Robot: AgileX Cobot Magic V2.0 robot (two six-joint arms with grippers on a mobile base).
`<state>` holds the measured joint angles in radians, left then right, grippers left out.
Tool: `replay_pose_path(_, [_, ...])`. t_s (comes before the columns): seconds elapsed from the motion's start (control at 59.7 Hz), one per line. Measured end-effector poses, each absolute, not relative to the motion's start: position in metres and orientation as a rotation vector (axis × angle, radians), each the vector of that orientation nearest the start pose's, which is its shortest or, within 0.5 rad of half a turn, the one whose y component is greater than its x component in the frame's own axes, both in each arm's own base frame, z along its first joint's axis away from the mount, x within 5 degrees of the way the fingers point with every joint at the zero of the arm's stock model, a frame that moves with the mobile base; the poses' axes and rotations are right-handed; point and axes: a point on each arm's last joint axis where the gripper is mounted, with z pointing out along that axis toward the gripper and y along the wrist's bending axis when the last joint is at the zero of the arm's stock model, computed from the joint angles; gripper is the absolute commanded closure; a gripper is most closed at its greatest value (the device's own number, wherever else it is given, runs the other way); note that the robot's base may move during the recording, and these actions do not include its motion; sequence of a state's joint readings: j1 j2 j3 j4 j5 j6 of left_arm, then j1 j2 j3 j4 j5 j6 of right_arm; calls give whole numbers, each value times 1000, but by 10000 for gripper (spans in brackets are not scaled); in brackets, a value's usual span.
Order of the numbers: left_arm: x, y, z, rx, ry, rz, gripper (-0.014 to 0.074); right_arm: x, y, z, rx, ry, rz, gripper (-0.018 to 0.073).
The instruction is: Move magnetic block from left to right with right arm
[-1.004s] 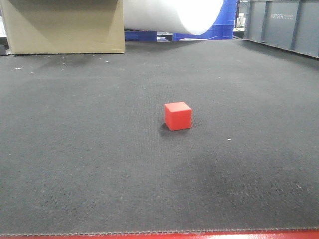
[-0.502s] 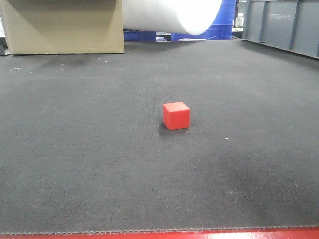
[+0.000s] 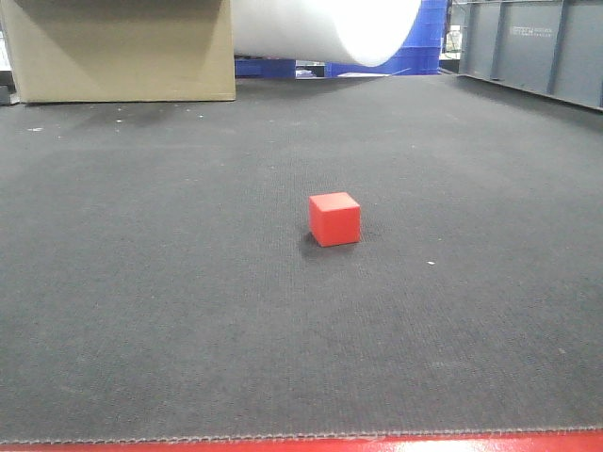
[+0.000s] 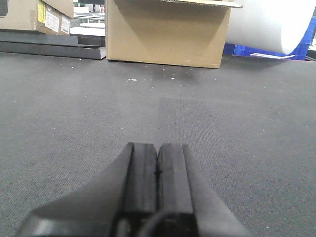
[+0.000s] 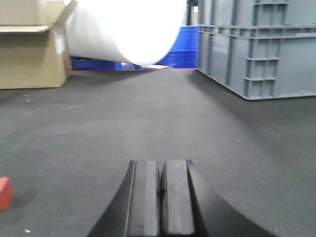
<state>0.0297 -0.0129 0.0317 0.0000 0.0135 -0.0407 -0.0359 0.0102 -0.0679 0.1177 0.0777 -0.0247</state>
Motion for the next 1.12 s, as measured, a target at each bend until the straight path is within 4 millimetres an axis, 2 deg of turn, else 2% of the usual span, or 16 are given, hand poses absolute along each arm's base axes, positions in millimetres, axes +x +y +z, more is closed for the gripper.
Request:
replay_pose_path(0.184, [57,2,202,-53,1515,-9,713,57,-2,202,104,1529,39,494])
replay_pose_path(1.122, [57,2,202,-53,1515,-9,713,57,-2,200,106,1535,41,494])
